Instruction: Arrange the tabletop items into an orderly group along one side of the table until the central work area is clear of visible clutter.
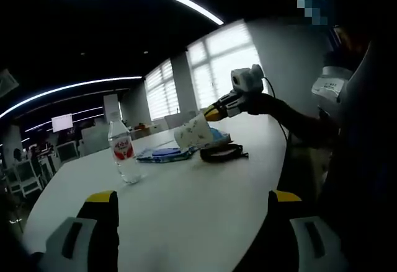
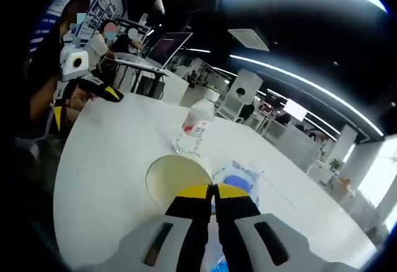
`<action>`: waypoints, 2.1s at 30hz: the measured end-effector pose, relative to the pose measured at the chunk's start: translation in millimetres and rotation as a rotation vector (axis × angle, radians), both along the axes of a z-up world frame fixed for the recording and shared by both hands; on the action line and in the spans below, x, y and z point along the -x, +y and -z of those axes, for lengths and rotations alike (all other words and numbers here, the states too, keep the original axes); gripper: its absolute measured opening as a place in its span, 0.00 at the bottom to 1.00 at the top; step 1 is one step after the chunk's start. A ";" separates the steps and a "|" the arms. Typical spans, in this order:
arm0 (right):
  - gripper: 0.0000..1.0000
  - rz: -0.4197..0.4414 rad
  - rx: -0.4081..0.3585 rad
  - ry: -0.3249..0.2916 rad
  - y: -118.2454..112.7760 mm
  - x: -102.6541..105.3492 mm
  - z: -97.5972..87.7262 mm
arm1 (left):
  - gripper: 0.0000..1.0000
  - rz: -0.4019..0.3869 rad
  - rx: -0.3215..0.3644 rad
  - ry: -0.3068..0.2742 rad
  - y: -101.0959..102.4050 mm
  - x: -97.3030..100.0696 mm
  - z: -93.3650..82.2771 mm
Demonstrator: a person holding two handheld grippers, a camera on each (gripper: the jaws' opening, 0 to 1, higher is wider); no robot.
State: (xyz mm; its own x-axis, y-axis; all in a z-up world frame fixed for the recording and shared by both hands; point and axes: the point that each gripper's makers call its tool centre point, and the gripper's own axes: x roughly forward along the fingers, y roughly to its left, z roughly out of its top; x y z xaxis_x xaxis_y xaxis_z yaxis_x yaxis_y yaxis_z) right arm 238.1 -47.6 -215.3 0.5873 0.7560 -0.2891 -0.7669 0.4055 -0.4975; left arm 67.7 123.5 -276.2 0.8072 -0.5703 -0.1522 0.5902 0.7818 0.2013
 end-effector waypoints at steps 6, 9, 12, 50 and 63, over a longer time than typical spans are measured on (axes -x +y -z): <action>0.00 -0.028 0.059 -0.009 3.3 -7.0 -15.4 | 1.00 0.001 -0.013 0.012 -1.5 1.0 3.3; 0.00 -0.051 0.088 -0.010 7.1 -7.1 -21.5 | 1.00 0.003 -0.010 0.009 -1.7 1.2 2.2; 0.00 -0.080 0.099 0.003 11.9 -5.5 -26.4 | 1.00 -0.003 -0.008 0.009 -1.8 0.3 2.4; 0.00 -0.232 0.399 0.173 57.6 -36.0 -40.6 | 1.00 -0.004 0.006 0.008 -2.7 7.1 -1.6; 0.00 -0.239 0.542 0.276 74.2 -54.7 -28.1 | 1.00 -0.011 0.009 0.004 -2.7 12.6 -0.4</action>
State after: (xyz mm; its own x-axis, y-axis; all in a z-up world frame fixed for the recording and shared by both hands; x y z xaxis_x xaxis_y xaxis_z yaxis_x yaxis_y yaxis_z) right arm 292.8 26.6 -187.1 0.2701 0.5616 -0.7821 -0.9338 -0.0451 -0.3549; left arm 55.1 120.7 -275.8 0.8130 -0.5623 -0.1509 0.5821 0.7901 0.1920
